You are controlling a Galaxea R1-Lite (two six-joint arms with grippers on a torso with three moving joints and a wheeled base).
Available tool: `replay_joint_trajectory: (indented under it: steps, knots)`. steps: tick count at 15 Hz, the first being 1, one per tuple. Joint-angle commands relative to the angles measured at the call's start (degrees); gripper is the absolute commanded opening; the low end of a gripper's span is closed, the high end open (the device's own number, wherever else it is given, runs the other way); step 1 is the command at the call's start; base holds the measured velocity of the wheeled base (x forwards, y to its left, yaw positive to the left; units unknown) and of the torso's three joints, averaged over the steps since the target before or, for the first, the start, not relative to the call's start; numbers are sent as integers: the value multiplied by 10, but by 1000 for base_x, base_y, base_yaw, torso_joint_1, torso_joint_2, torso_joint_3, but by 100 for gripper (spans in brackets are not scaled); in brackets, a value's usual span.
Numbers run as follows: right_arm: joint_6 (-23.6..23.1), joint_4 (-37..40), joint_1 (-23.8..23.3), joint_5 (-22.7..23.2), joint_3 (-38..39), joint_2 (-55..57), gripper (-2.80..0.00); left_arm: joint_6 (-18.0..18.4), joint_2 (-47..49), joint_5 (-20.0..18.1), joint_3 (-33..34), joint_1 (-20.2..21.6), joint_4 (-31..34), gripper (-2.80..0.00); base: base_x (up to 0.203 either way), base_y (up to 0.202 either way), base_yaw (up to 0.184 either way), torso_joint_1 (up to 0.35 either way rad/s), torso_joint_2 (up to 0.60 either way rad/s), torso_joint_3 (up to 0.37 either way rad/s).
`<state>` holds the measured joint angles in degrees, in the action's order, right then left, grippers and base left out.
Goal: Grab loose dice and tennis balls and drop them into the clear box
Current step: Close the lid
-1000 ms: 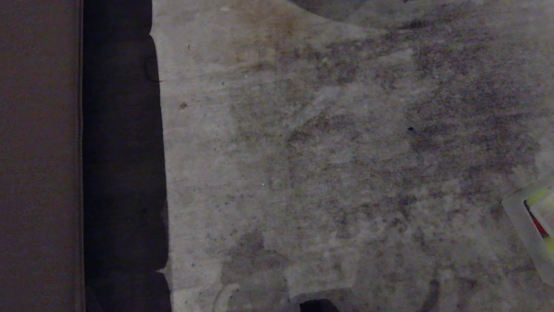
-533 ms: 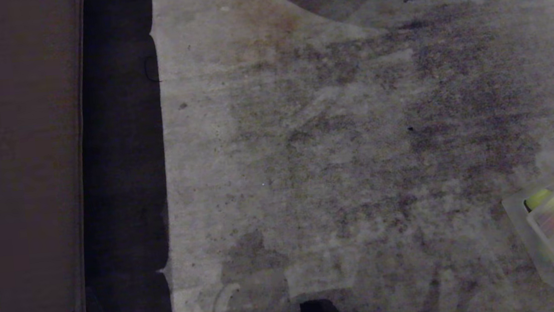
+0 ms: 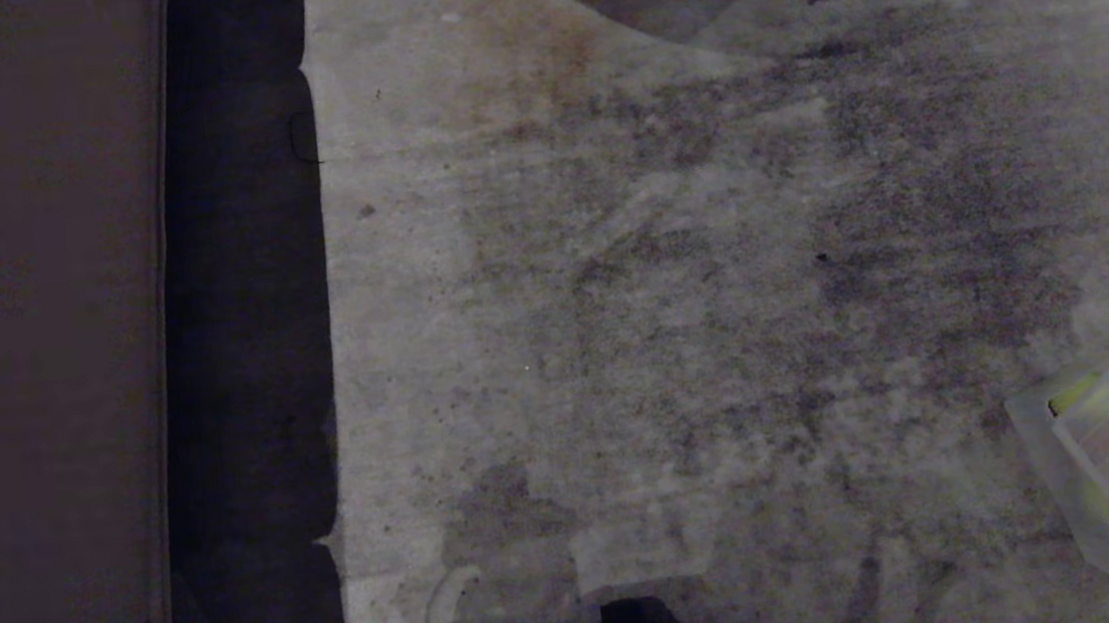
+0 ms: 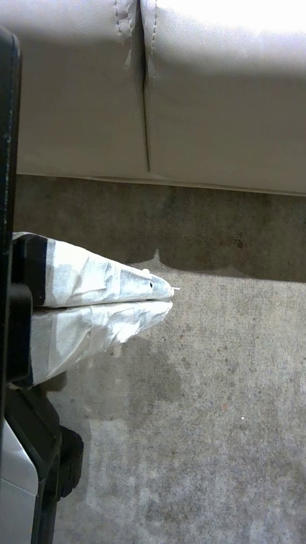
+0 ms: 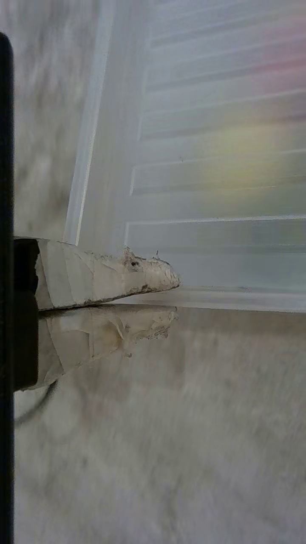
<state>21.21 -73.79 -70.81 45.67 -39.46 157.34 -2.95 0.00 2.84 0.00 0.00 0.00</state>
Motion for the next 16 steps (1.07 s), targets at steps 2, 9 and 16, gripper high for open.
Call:
replay_joint_trajectory:
  steps: [2, 9, 16]
  knots:
    - [20, -5, 1, 22, 3, -30, -280, 0, 0, 1, 1, 0, 0, -280, 0, 0, 0, 0, 0, 0]
    - [14, -7, -2, 18, -44, -3, -280, 0, 1, 1, 1, 0, 0, -280, 0, 0, 0, 0, 0, 0]
    - [16, -38, 1, 16, -92, 50, -280, 0, 1, 1, 1, 0, 0, -280, 0, 0, 0, 0, 0, 0]
